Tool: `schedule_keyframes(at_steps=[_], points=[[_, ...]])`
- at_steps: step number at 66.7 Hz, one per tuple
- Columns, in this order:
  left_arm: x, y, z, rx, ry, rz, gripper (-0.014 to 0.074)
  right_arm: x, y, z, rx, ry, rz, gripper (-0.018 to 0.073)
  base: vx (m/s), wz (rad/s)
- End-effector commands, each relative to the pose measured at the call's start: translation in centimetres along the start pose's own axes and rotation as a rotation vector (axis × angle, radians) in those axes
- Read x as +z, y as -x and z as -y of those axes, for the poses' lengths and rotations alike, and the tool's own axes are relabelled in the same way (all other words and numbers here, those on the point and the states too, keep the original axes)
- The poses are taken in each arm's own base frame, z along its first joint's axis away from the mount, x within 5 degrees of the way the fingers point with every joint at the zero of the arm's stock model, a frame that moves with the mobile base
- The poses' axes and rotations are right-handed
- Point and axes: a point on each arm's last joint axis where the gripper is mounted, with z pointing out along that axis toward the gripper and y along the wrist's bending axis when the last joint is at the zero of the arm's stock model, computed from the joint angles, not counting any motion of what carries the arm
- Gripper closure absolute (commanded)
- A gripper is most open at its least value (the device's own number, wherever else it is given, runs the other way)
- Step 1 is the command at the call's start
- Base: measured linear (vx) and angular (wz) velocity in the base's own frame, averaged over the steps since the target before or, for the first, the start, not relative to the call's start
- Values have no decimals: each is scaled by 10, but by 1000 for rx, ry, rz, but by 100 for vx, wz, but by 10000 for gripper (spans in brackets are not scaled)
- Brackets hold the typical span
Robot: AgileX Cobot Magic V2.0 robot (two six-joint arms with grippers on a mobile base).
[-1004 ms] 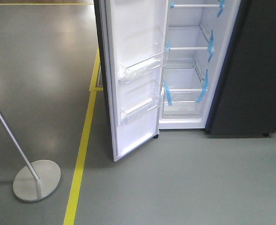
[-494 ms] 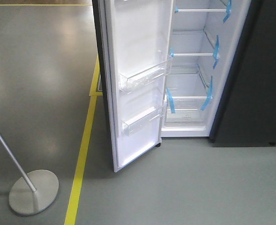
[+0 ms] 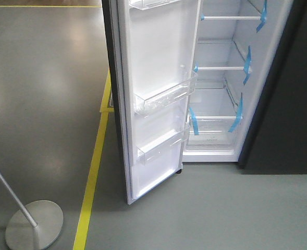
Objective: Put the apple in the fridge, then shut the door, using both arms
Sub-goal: 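Approach the open refrigerator door and stop before its bins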
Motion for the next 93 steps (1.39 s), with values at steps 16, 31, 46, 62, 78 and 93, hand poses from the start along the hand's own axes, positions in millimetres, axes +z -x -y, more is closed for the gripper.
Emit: schedule_keyframes(at_steps=[16, 31, 46, 62, 78, 93], points=[[-2, 14, 1, -9, -16, 108, 603, -4, 10, -6, -1, 39, 61, 429, 15, -1], [-2, 14, 1, -9, -16, 108, 603, -4, 10, -6, -1, 39, 61, 429, 14, 0], [-2, 14, 1, -9, -16, 108, 603, -4, 10, -6, -1, 39, 61, 429, 14, 2], [-2, 14, 1, -9, -16, 108, 603, -4, 10, -6, -1, 39, 61, 429, 14, 2], [-2, 14, 1, -9, -16, 108, 603, -4, 10, -6, -1, 39, 61, 429, 14, 3], [-2, 14, 1, -9, -16, 108, 603, -4, 10, -6, -1, 39, 61, 429, 12, 1]])
